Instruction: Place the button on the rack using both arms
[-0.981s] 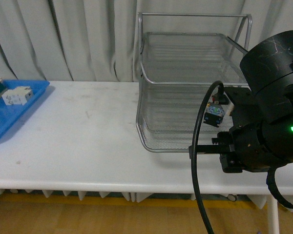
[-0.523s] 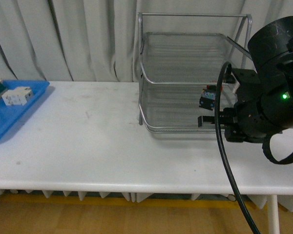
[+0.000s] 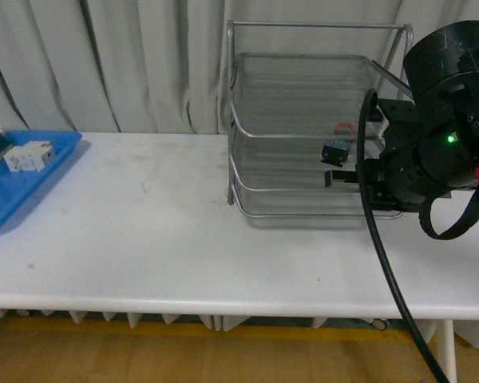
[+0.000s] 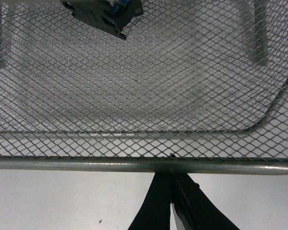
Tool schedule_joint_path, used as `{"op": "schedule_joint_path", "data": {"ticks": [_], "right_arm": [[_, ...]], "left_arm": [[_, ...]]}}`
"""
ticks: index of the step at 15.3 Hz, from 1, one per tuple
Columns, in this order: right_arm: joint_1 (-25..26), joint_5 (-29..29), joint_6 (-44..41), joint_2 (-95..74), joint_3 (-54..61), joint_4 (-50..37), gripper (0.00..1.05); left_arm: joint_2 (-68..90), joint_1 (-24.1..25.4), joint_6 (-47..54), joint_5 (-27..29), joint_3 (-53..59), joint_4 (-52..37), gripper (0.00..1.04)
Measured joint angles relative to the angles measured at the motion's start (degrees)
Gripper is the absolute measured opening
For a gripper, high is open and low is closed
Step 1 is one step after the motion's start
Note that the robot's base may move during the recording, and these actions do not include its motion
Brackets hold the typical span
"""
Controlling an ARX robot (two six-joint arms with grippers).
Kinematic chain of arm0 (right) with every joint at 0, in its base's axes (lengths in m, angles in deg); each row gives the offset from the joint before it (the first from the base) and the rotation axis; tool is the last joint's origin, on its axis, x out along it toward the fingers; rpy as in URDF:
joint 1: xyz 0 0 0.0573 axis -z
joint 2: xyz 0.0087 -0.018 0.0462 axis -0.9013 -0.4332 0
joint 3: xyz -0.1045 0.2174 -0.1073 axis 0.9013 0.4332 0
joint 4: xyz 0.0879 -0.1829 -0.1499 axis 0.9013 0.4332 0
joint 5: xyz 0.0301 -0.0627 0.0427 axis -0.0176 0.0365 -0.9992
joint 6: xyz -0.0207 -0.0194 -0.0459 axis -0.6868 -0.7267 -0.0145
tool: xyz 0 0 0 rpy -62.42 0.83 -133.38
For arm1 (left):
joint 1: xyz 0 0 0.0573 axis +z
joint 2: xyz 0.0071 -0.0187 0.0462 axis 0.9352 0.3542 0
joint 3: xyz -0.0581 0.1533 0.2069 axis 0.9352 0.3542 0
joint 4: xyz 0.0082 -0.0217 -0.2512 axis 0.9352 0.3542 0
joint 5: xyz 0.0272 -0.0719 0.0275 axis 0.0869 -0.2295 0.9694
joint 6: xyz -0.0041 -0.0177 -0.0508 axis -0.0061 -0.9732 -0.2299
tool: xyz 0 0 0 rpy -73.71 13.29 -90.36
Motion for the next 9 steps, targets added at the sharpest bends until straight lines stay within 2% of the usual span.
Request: {"op": "schedule_joint_path", "data": {"ticks": [9], "right_arm": [[2.7,-0.6,-2.1,-3.8,-5.0,-3.1,0.02]], "left_arm": [[0.0,0.0,0.0,0.0,0.0,0.0,0.98]]}}
